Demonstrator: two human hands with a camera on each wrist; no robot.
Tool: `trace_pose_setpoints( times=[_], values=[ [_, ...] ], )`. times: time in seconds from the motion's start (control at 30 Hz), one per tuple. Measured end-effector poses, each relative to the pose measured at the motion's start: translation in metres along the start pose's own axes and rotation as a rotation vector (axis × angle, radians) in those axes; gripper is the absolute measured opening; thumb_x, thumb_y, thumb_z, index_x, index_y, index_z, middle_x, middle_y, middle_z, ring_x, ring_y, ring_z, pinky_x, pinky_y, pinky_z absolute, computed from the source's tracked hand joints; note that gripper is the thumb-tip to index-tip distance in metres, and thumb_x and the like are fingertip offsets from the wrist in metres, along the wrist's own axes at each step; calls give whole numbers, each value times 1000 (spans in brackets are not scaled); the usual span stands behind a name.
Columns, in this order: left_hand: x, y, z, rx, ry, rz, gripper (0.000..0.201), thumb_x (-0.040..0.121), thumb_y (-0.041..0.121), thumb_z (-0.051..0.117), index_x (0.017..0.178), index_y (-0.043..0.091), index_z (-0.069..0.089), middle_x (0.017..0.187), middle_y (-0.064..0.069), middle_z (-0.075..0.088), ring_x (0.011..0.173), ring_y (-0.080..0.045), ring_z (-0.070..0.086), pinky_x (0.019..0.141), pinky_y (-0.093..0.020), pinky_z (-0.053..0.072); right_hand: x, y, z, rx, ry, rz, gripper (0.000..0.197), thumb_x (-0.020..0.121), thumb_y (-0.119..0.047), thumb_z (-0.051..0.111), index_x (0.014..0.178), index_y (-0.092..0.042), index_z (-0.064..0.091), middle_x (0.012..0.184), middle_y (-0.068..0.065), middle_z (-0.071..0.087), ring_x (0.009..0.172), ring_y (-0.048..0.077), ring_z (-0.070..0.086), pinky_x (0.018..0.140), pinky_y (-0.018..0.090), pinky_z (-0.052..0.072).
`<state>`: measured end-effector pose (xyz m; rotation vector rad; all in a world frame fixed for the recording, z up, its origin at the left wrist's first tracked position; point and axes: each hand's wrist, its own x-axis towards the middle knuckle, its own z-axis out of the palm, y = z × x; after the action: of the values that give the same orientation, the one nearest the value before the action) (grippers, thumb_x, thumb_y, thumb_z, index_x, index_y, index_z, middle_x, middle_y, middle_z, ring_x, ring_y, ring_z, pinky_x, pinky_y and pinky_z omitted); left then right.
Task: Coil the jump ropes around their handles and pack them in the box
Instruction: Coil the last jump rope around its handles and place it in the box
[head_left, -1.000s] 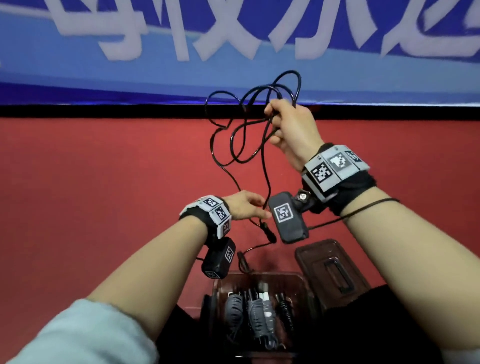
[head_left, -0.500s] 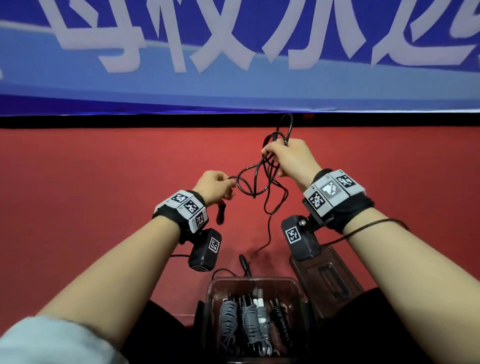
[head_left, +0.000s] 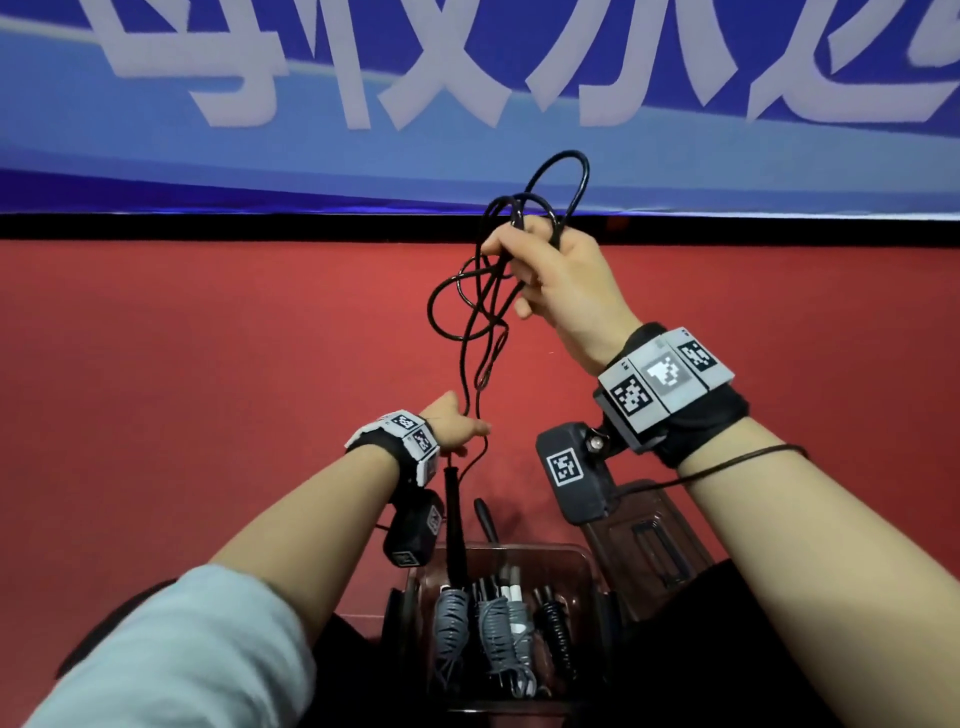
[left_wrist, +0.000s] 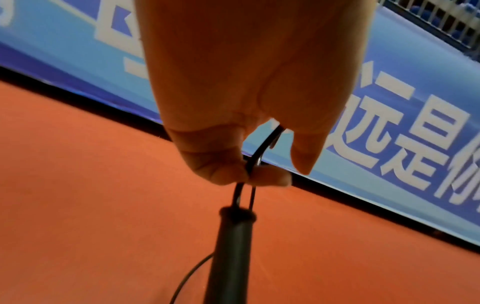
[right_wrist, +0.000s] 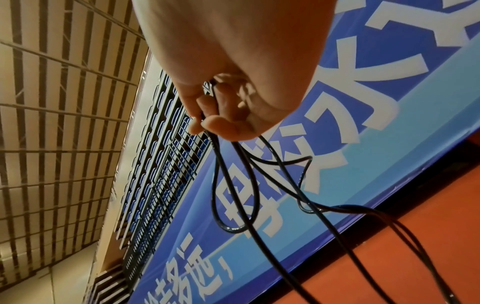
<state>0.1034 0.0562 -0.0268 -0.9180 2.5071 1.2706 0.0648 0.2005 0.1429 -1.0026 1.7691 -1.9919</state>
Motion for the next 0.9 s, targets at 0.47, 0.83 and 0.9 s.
trace_pose_setpoints(
  times=[0.47,0.83,0.9],
  values=[
    [-31,70,-35,-681,189,332,21,95,12,50,86,15,69,58,8,68,30,-6,26,34,-13,18,1,73,-35,-524,-67,366,14,84,-27,65,92,-17,70,62,-10,49,55,12,49,64,38,55],
    [-58,78,-75,-589,90,386,28,100,9,39,98,12,67,85,3,76,29,-5,19,33,-13,13,-12,75,-10,-218,-276,403,9,88,-14,65,85,-19,72,62,-5,46,53,8,38,48,18,38],
    [-61,78,-79,-586,124,378,26,98,9,41,103,12,67,85,5,76,30,-5,20,35,-12,13,-11,73,-10,-227,-234,361,17,90,-15,64,76,-22,67,59,-7,43,52,8,39,48,19,39]
  ],
)
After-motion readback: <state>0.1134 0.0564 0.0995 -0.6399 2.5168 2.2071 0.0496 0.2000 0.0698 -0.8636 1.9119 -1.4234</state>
